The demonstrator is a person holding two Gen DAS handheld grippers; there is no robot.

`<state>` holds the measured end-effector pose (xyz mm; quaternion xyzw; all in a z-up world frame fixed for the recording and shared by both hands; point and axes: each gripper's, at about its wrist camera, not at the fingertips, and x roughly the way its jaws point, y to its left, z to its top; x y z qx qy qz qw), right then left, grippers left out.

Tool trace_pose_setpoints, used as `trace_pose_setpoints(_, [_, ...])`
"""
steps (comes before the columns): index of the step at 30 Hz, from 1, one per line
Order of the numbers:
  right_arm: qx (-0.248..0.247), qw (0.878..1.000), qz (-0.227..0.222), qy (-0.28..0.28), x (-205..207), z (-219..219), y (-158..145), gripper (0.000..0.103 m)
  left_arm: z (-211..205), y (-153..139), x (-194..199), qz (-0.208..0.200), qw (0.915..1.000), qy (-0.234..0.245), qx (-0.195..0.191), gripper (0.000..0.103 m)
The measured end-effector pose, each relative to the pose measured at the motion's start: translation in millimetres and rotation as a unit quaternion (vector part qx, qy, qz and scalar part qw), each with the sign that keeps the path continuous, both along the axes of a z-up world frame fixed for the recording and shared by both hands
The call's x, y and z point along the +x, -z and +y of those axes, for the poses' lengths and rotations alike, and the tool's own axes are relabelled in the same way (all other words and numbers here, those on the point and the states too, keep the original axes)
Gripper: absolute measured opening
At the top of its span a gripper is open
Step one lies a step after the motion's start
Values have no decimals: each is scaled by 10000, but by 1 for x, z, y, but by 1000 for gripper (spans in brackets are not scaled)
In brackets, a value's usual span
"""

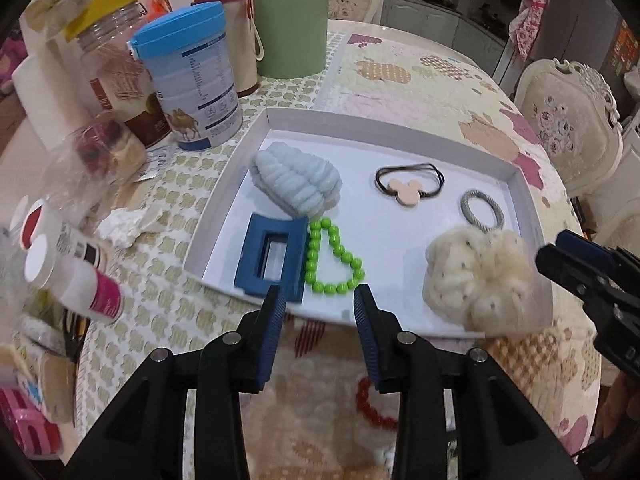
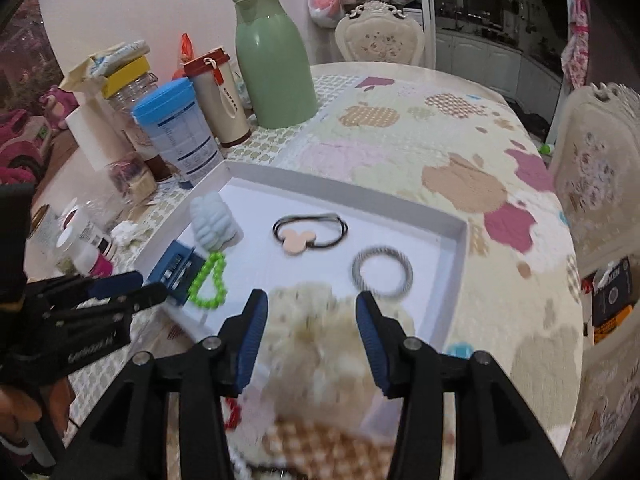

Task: Organize jewelry
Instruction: 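Carry the hair tie and green bracelet into the white tray and release both, then move both grippers back toward the red, pearl and brown bracelets on the table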

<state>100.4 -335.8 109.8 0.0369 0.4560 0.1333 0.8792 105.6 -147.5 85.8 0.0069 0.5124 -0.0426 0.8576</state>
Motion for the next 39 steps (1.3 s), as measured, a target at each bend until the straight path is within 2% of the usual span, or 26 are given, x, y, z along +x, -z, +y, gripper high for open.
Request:
trace_pose_setpoints(10, [-1,9998,-82,194,-61,-9,-10,48,2,-12,-46,-107,9999,23,-32,27])
trace_pose_setpoints(17, [-102,9996,-92,259,-97,-17,-12,48,9,-16,-69,-51,9995,22,-299,27])
trace_pose_setpoints(21, [-76,9997,22,246,-112,-23,-3,48,13,-12,-77,35,9992,18,-405,27])
trace_pose_setpoints(26, [-169,9992,268,228,-129,-26,26,47,23,0,-83,262,9978,-170,-584,27])
trace_pose_setpoints(28, [-179,9988,417,204,-132,-25,42,34,26,4,-85,334,9973,-225,-618,27])
trace_pose_setpoints(31, [-207,9977,613,180,-132,-22,59,29,27,7,-89,367,9973,-235,-596,27])
trace_pose_setpoints(36, [-86,9983,558,149,-134,-17,58,29,30,8,-90,366,9972,-277,-582,27])
trace_pose_setpoints(39, [-39,9987,501,-105,-133,-3,55,29,31,10,-90,394,9970,-300,-590,27])
